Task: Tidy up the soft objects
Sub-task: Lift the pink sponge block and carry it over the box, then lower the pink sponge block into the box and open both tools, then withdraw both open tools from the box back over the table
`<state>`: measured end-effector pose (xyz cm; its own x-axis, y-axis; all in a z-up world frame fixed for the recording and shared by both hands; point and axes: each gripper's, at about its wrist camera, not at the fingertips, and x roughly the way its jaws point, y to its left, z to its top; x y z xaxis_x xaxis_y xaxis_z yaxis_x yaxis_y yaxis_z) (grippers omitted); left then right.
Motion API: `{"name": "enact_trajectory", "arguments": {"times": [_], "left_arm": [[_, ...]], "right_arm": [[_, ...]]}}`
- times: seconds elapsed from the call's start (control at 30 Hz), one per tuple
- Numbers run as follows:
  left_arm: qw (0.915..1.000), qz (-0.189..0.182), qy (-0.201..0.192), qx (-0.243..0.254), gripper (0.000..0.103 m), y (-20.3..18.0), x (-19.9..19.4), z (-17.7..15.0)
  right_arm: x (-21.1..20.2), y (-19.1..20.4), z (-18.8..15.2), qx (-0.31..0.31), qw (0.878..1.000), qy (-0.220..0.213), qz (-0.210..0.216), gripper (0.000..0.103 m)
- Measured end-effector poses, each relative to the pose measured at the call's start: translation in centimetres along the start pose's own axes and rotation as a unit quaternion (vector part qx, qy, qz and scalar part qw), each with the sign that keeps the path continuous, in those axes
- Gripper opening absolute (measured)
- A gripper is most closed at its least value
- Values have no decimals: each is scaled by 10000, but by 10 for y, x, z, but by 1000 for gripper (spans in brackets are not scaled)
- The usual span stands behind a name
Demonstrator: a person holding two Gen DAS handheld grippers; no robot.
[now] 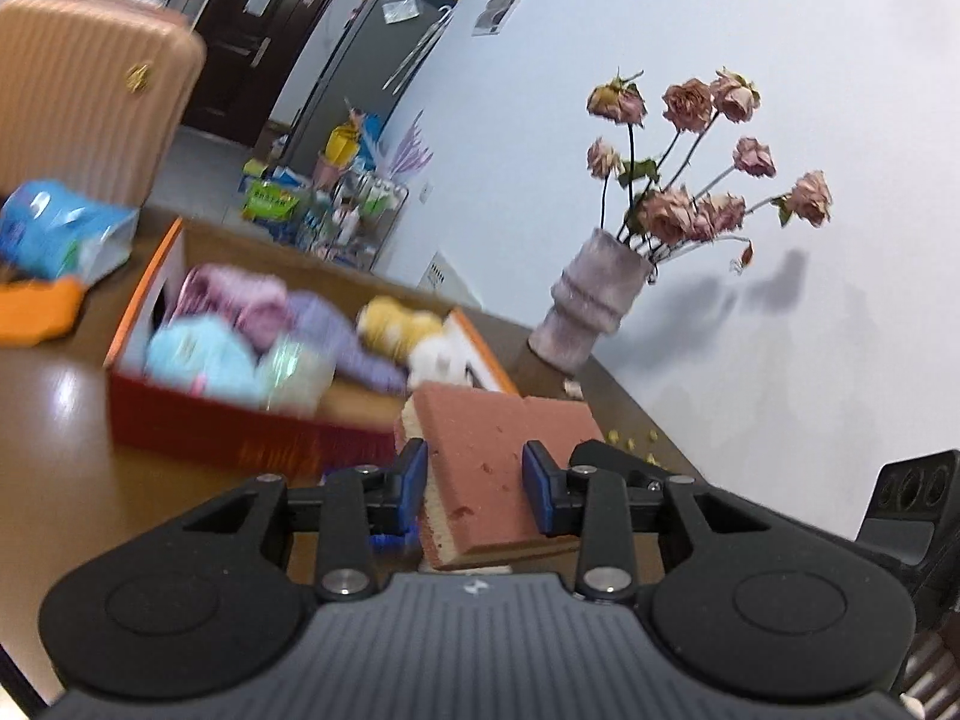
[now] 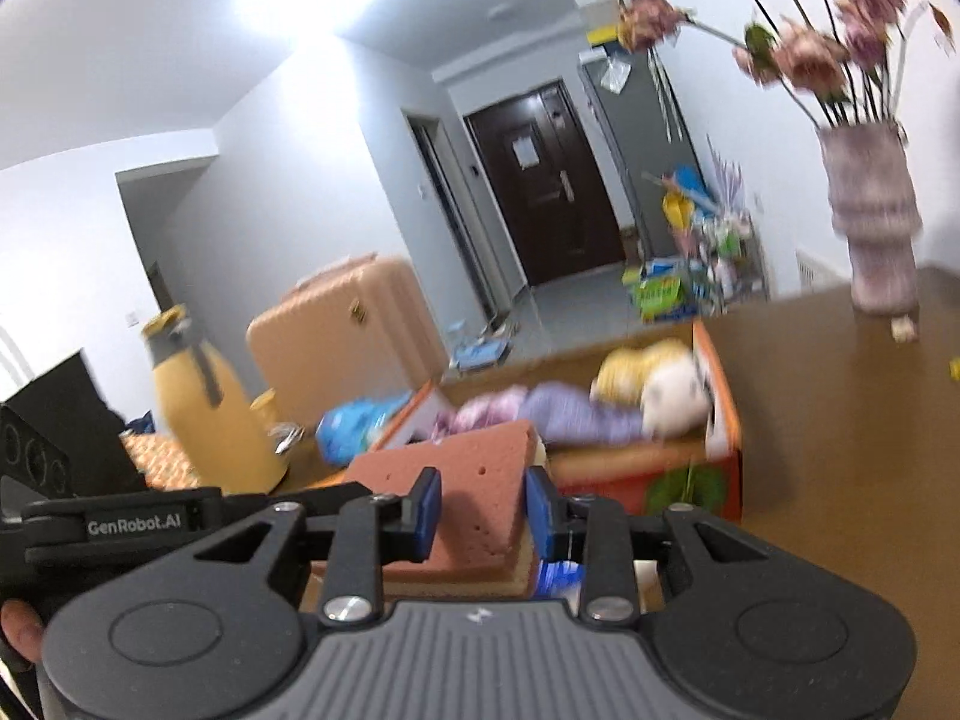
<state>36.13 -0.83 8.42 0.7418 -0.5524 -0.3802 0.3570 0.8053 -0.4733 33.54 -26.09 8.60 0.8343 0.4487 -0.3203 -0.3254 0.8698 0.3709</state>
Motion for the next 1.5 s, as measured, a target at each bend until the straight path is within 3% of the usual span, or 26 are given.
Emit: {"name": "enact_trajectory", "arguments": {"times": [0.13,0.27,0.47,0.57,0.7,0.77,0.8,0.83,1.0,1.17,1.33,1.5], "left_arm": [[9999,34,110,-117,35,8,50,41],[9985,134,464,-247,35,23,104,57],[9935,323,1050,-308,36,39,168,47],[9894,386,1367,-291,37,41,189,34],[9866,513,1540,-135,37,40,200,24],[9860,590,1551,-160,39,41,200,21],[9859,605,1550,-200,40,41,199,20],[9861,606,1532,-202,41,41,196,20],[9903,724,1176,132,47,32,159,17],[9924,1015,627,314,49,21,95,19],[9860,1495,139,719,62,5,31,11],[9806,1744,-29,895,72,3,-21,-19]], "right_arm": [[41,-21,36,64,9999,-49,-130,31],[87,-50,50,256,9989,179,-355,31],[130,-82,40,271,9943,512,-891,31],[144,-94,31,345,9903,694,-1152,37],[146,-98,20,351,9884,491,-1393,33],[144,-94,21,138,9881,472,-1460,40],[141,-92,21,46,9882,353,-1489,50],[139,-92,21,45,9885,303,-1481,51],[128,-84,20,-158,9889,210,-1460,51],[103,-73,30,-151,9935,-73,-1124,51],[68,-46,26,-477,9950,-214,-854,54],[30,-20,13,-825,9937,-284,-699,62]]}}
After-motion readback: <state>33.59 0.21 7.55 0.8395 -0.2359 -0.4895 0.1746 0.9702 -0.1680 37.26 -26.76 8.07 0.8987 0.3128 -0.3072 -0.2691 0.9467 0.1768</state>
